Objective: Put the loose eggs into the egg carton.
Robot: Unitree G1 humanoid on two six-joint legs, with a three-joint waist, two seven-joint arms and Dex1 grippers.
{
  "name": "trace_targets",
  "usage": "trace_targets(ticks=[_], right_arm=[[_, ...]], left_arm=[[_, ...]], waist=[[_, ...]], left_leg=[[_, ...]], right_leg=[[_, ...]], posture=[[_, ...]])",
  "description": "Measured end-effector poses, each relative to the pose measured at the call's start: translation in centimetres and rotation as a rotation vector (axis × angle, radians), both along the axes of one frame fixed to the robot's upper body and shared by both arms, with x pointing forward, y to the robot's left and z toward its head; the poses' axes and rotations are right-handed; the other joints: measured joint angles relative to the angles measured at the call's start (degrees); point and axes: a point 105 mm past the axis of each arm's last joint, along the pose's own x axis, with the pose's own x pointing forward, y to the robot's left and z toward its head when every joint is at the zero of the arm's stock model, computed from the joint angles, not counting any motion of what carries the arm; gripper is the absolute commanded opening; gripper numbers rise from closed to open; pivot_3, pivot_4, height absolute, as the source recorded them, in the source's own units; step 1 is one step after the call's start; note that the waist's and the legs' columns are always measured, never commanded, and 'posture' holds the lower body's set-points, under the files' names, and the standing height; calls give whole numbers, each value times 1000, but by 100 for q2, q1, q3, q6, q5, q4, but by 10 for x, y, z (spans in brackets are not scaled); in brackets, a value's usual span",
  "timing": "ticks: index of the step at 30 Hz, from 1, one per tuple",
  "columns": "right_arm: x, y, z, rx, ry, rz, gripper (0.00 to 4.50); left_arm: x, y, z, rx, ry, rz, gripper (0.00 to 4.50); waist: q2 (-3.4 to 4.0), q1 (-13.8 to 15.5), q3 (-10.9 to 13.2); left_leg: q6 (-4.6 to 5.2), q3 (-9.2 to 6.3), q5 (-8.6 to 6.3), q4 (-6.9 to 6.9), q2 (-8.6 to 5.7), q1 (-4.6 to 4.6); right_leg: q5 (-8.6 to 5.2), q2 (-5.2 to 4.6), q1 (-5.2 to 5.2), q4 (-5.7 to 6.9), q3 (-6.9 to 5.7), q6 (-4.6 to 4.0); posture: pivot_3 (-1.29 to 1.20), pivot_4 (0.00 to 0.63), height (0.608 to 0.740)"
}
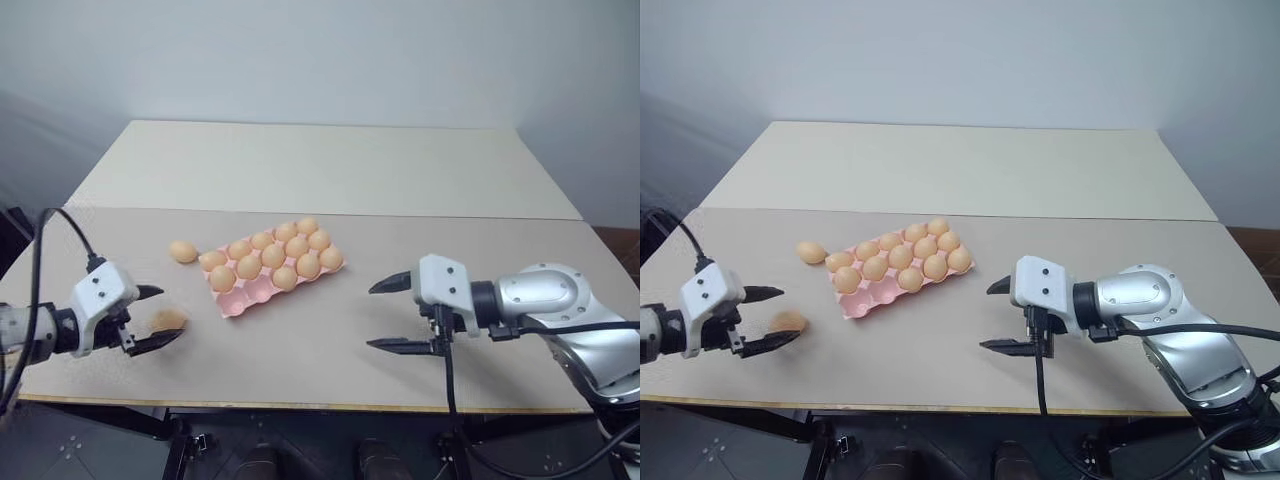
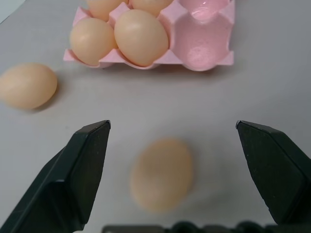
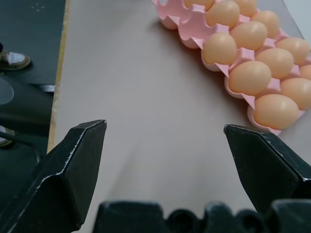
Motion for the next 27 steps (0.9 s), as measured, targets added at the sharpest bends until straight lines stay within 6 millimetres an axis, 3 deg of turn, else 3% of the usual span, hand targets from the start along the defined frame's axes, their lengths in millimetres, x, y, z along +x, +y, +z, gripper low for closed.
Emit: trace_targets(ticks=[15, 18, 25, 27], right_arm=[[3, -10, -2, 12, 9, -144, 4491], [3, -10, -2, 16, 13, -157, 4500], [7, -11, 0, 21, 3, -184, 4500], [8, -11, 1, 23, 0, -189, 4500]], left_arm=[[22, 4, -31, 141, 248, -43, 4500], [23, 2, -32, 151, 271, -61, 3906], [24, 3, -31, 182, 291, -74, 1690], [25, 3, -31, 188, 290, -71, 1480]], waist=[[-1, -31, 0], [-1, -24, 0], [-1, -28, 0], [-1, -28, 0]], left_leg=[[1, 1, 0, 7, -1, -8], [1, 0, 0, 8, -1, -8], [1, 0, 0, 10, -1, -7], [1, 0, 0, 10, -1, -7]], right_leg=[[0, 1, -6, 6, 2, 1], [0, 0, -5, 7, 2, 1], [0, 0, -5, 8, 2, 1], [0, 0, -5, 8, 2, 1]], posture=[[0, 150, 740], [0, 150, 740], [0, 150, 740], [0, 150, 740]])
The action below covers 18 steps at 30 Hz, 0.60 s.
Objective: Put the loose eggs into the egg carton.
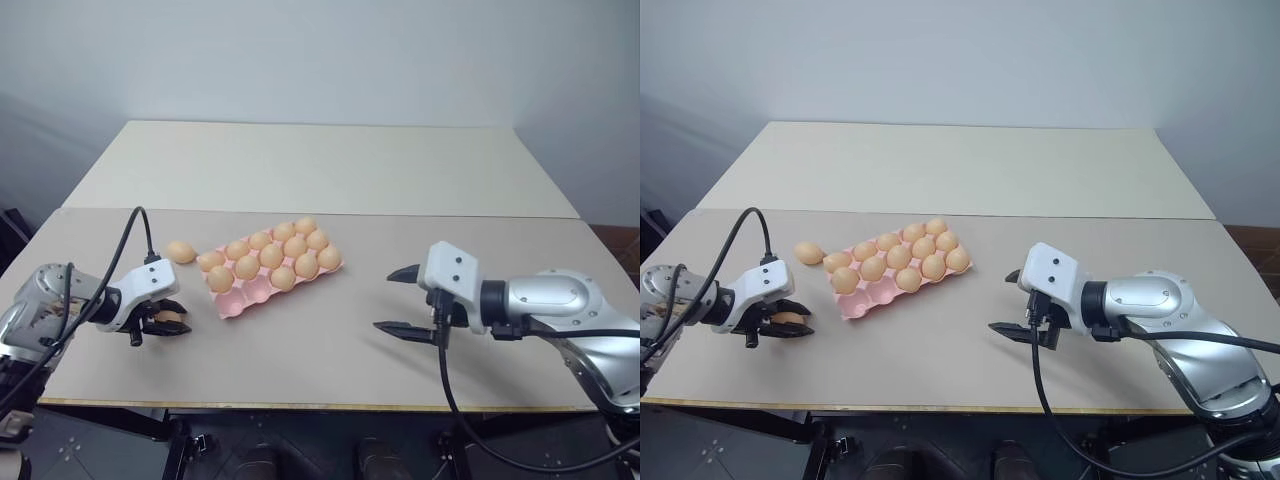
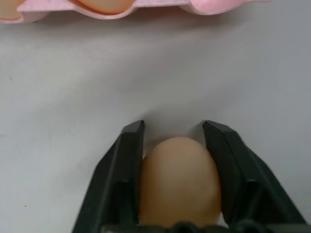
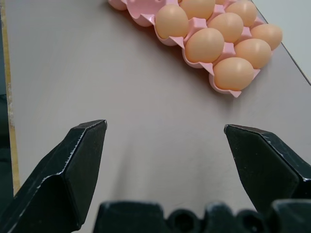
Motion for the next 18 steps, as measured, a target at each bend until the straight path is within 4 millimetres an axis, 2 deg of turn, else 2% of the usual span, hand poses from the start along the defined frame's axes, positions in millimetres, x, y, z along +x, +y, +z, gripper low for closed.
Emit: trace_targets(ticks=[6, 11, 14, 18], right_arm=[[1, 0, 0, 2, -4, -5, 4500], [3, 0, 1, 3, -4, -11, 4500], [4, -1, 1, 3, -7, -16, 4500], [5, -1, 4, 4, -20, -17, 4500]], left_arm=[[2, 3, 2, 21, -35, 21, 1431], [-7, 8, 8, 4, -77, 44, 1431], [-18, 6, 32, -128, -160, 30, 1431], [-27, -5, 72, -390, -367, -62, 1431]], waist=[[0, -5, 0], [0, -24, 0], [0, -20, 0], [1, 27, -1]], left_leg=[[0, 0, 0, 1, 0, 1], [0, -1, 0, 2, 2, -6], [0, -1, 0, 2, 5, -9], [0, 1, 0, 8, 4, 3]], right_leg=[[0, 0, 0, 2, 0, 0], [0, 0, -6, 1, 0, 0], [0, -1, -7, 0, -2, 0], [0, -3, 7, 2, -4, 0]], posture=[[0, 150, 740], [0, 150, 740], [0, 150, 740], [0, 150, 740]])
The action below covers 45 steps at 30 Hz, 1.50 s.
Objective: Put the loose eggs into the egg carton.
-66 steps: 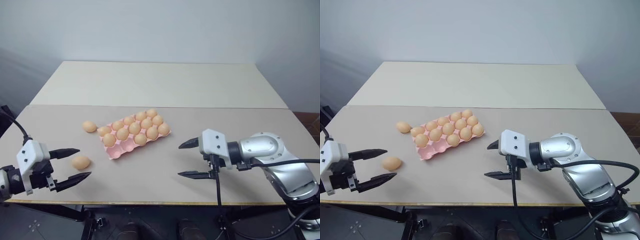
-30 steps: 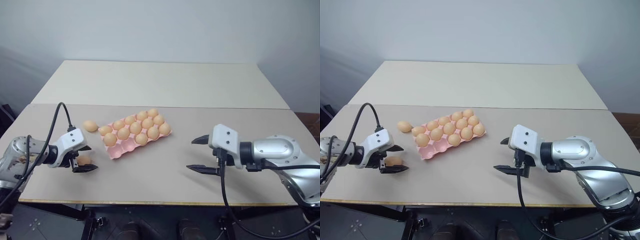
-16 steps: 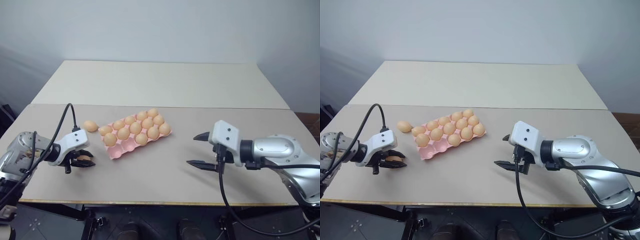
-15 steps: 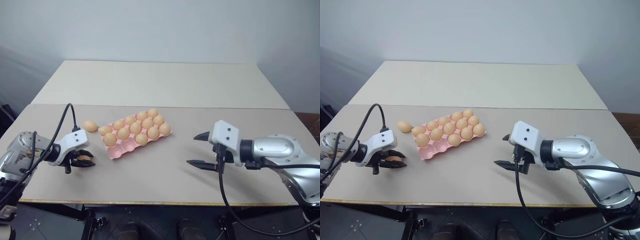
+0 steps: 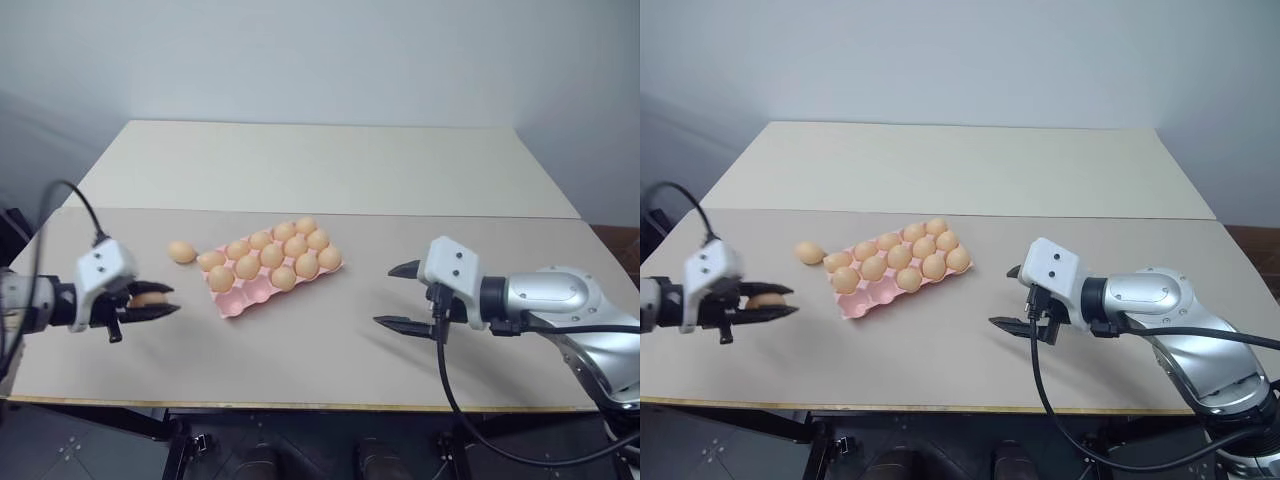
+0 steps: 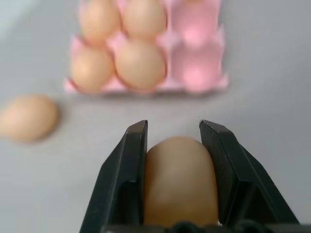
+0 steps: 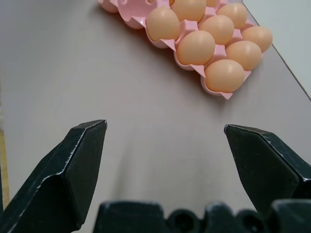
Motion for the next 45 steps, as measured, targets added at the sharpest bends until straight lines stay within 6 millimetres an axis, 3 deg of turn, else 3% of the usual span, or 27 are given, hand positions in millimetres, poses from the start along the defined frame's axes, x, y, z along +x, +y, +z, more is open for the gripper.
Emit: trace_targets(ticks=[5, 11, 15, 25, 39, 45], right_arm=[[4, 0, 7, 10, -46, -19, 4500], [7, 3, 14, 51, -111, -59, 4500], [7, -2, 18, 59, -151, -103, 4500], [0, -9, 15, 58, -166, -184, 4500], [-20, 0, 13, 34, -119, -92, 4500], [-23, 1, 13, 10, -126, -74, 4500]], left_arm=[[1, -29, 12, -270, -189, -155, 1431], [33, -64, 17, -442, -272, -258, 1431], [49, -77, 5, -442, -218, -301, 1431], [60, -98, -16, -387, -118, -400, 1431], [68, -102, -37, -255, -79, -405, 1431], [67, -104, -39, -239, -71, -415, 3354]], waist=[[-9, 117, -6], [-14, 138, -9], [-14, 98, -9], [-14, 107, -9], [-14, 110, -9], [-14, 109, -9]], left_leg=[[0, -3, 0, 13, 0, -8], [5, -10, -3, 48, -5, -15], [9, -12, -5, 48, -5, -20], [9, -13, -5, 54, -6, -21], [11, -15, -6, 55, -6, -23], [11, -15, -6, 56, -6, -22]], right_leg=[[0, 1, 2, 2, -5, 0], [1, 2, 14, 3, -8, 0], [1, 5, 8, 1, -6, 0], [0, 4, 10, 2, -5, 1], [0, 4, 10, 2, -7, 1], [0, 4, 10, 3, -7, 2]], posture=[[0, 150, 740], [0, 150, 740], [0, 150, 740], [0, 150, 740], [0, 150, 740], [0, 150, 740]])
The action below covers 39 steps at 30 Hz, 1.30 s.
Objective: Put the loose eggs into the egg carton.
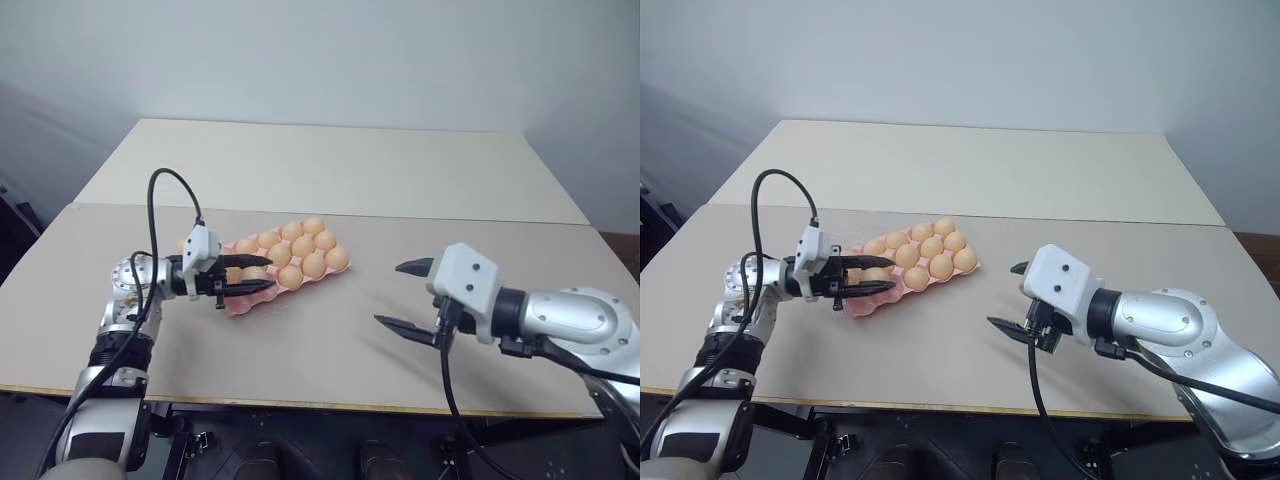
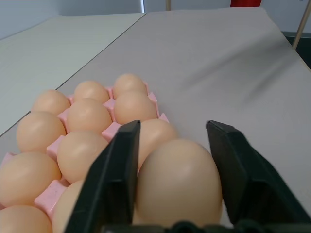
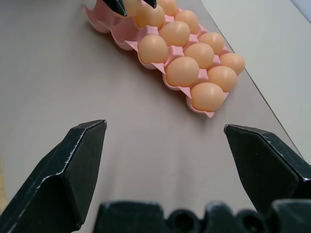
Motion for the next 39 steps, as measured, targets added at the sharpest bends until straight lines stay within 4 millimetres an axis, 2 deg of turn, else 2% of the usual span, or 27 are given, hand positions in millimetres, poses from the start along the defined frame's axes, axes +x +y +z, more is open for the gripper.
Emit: trace_targets(ticks=[3, 4, 10, 15, 20, 23, 27, 31, 35, 39], right_arm=[[1, 0, 0, -3, -8, 1, 4500], [1, 1, 0, -3, -9, 3, 4500], [3, 1, -3, -7, 0, 5, 4500], [3, 1, -2, -10, -8, 10, 4500], [3, 0, -3, -15, -1, 17, 4500], [3, -1, -3, -18, 4, 26, 4500], [0, -1, -4, -26, 9, 66, 4500], [4, -3, -6, -28, 15, 74, 4500], [9, -2, -4, -22, 3, 86, 4500], [13, 1, -5, -20, 5, 100, 4500]], left_arm=[[1, 0, -1, 10, -4, 9, 4389], [1, 0, -1, 13, -5, 9, 4476], [2, 3, 1, 21, -40, 19, 4476], [-2, 20, 15, 37, -97, 66, 4476], [-12, 54, 27, 42, -128, 199, 4476], [-26, 89, 28, 97, -125, 321, 4476], [-53, 118, 20, 135, -92, 414, 4476], [-68, 136, 15, 161, -63, 490, 4476], [-66, 140, 17, 152, -85, 550, 4476], [-42, 146, 23, 109, -121, 673, 4476]], waist=[[0, -2, 0], [0, -1, 0], [0, -2, 0], [0, -28, 0], [0, -36, 0], [1, -66, 0], [1, -52, 0], [1, 5, 0], [0, 40, 0], [0, 33, 0]], left_leg=[[0, 0, 0, 0, 0, 0], [0, 0, 0, 0, 0, 0], [0, 0, 0, 0, 0, -1], [0, 0, 0, -1, 1, 0], [0, 0, 0, -1, 3, 1], [1, 2, -1, -6, 4, 1], [1, 4, -1, -5, 7, 4], [1, 7, -1, -6, 9, 9], [1, 7, -2, -6, 8, 7], [1, 6, -2, -5, 6, 8]], right_leg=[[0, 0, 0, 0, 0, 0], [0, 0, 0, 0, 0, 0], [0, 0, -1, 0, 0, 0], [0, 0, -1, 0, 1, 0], [0, 0, -3, 0, 1, 0], [0, -1, -6, 0, 3, 0], [-1, -2, -3, -1, 2, 1], [-1, -2, 0, -1, -1, 1], [-1, -3, 2, -4, -3, 1], [-1, -2, 2, 1, -3, 1]], posture=[[0, 150, 740], [0, 150, 740], [0, 150, 740], [0, 150, 740], [0, 150, 740], [0, 150, 740], [0, 150, 740], [0, 150, 740], [0, 150, 740], [0, 150, 740]])
